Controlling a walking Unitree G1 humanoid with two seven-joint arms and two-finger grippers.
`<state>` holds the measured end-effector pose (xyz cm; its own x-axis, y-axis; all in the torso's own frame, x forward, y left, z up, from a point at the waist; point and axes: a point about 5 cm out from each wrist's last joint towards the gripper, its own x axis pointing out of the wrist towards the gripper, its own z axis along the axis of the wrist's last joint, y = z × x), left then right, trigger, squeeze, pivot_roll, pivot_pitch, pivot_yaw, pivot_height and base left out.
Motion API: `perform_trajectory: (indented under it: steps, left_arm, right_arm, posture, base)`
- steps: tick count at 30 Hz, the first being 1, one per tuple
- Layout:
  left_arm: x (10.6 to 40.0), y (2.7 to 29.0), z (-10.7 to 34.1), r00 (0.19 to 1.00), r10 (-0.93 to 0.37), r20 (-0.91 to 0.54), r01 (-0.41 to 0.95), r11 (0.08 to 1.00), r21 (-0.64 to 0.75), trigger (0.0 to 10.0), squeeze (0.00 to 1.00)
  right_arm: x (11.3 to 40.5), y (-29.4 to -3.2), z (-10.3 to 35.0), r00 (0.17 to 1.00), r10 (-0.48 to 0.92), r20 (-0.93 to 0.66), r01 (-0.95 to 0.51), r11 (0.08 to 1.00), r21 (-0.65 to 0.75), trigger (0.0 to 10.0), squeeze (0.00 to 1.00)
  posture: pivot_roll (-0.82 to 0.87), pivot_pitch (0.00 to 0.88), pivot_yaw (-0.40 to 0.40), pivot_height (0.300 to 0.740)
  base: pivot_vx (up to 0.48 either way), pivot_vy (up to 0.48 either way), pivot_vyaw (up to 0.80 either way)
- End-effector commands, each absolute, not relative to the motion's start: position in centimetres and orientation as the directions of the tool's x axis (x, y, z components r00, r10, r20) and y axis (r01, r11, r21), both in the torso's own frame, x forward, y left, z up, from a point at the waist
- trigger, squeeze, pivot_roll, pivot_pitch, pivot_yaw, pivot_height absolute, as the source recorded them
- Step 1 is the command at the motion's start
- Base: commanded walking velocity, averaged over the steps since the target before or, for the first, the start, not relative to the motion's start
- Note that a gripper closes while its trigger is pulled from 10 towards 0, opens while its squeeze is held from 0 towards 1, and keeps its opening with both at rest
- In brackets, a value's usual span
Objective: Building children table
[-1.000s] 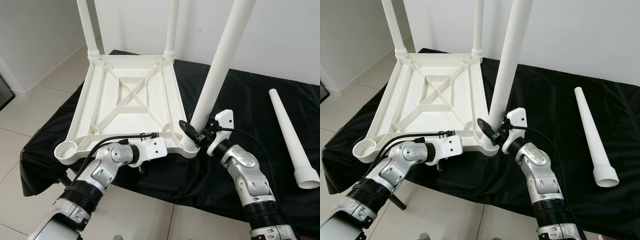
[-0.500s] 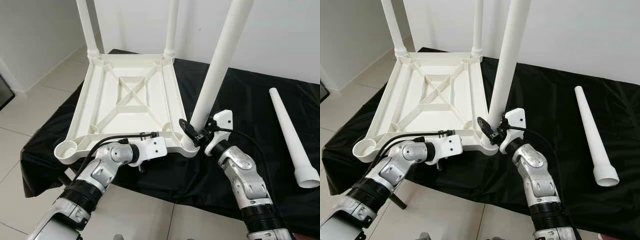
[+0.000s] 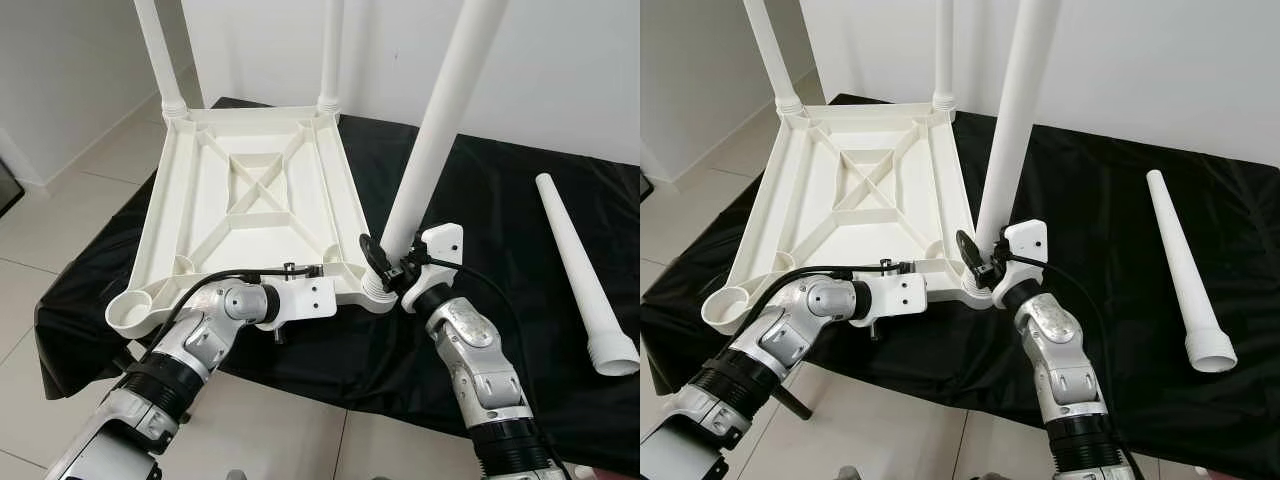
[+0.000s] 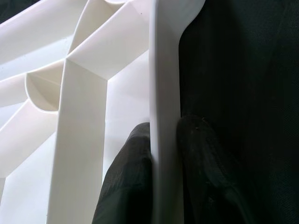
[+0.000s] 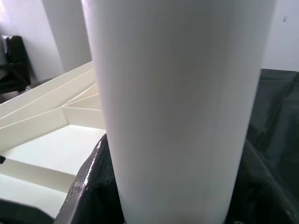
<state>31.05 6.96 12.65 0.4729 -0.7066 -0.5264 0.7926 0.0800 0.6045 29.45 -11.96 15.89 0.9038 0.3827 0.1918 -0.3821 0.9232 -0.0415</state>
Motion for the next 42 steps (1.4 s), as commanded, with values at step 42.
perform_trajectory:
  steps: [42]
  left_arm:
    - [30.12,5.71,12.3,0.424,-0.735,-0.529,0.796,0.024,0.605,10.0,0.0]
  right_arm:
    - [28.73,-11.53,14.29,0.986,-0.021,0.168,0.024,1.0,-0.014,10.0,0.0]
  posture:
    - [-0.01,0.023,-0.02,0.74]
  base:
    - [0.0,0.0,0.0]
